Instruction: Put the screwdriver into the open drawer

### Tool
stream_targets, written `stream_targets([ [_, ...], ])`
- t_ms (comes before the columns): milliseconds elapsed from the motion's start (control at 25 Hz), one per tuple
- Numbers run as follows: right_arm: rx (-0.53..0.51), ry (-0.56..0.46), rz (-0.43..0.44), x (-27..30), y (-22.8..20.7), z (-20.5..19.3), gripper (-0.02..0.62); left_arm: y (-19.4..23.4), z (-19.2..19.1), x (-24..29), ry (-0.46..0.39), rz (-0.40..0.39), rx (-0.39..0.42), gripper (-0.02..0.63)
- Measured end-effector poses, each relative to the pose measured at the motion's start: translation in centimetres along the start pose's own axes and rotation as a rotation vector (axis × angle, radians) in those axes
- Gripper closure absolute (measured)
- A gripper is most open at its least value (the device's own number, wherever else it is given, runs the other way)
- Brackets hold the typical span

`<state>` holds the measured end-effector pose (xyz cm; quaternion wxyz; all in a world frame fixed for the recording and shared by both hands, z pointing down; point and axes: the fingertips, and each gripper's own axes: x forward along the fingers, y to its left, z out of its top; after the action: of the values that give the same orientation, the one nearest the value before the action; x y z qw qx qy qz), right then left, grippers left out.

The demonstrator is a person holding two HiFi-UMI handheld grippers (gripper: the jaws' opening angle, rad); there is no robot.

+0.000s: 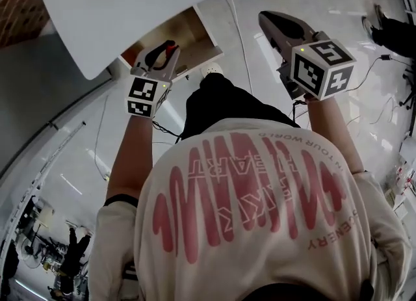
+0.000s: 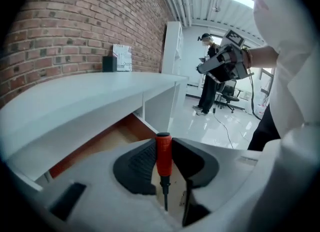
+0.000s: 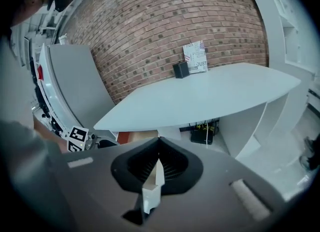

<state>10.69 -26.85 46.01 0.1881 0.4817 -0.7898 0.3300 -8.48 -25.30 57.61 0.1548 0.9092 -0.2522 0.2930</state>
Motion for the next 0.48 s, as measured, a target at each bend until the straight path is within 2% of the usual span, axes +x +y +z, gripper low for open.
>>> stream_targets([
  [320,0.090,0.025,-0.082,-1.0,-3.5,-4.4,0.584,0.3,-5.4,4.0,0.183,-0.077,0.061,0.506],
  [480,0.135,0.037,-0.109,-1.5,-4.5,-6.5,0.584,0.8,-7.1,5.7,0.282,-0.072,0.096,0.506],
])
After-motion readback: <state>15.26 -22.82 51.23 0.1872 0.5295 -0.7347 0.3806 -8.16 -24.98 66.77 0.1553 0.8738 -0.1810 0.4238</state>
